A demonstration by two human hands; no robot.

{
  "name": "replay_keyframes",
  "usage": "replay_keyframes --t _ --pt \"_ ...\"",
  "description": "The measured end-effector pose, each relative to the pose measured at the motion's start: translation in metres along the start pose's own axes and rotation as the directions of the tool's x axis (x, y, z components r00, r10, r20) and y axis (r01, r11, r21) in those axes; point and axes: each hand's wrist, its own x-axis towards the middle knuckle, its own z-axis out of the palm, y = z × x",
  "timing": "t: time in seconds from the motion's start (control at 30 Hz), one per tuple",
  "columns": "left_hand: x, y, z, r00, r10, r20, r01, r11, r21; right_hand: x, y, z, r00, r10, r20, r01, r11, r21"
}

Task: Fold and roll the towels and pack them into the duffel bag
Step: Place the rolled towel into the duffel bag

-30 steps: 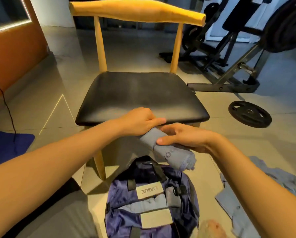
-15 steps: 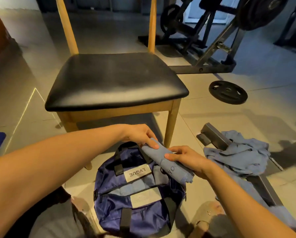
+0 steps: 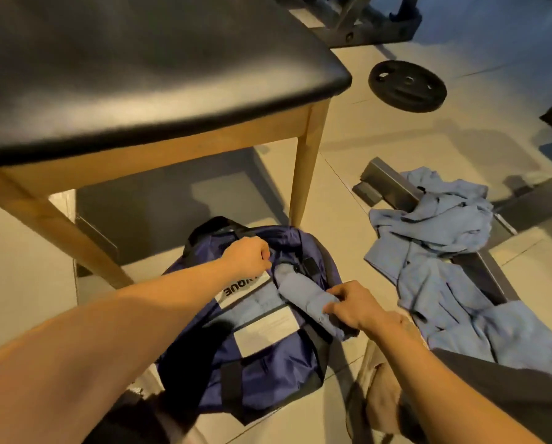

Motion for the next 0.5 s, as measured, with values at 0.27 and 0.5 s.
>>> replay_keyframes --t 0.27,0.5 --pt "0.025 0.011 0.038 0.97 0.136 -0.203 -0.086 0.968 0.237 0.008 -0.001 0.013 0.943 0.111 -0.313 -0.131 0.99 -0.045" --pt "0.041 0.004 0.006 0.973 0.194 -0.123 -0.174 0.972 0.159 0.0 -0.017 0.03 0.942 0.058 -0.332 -0.068 0.997 -0.019"
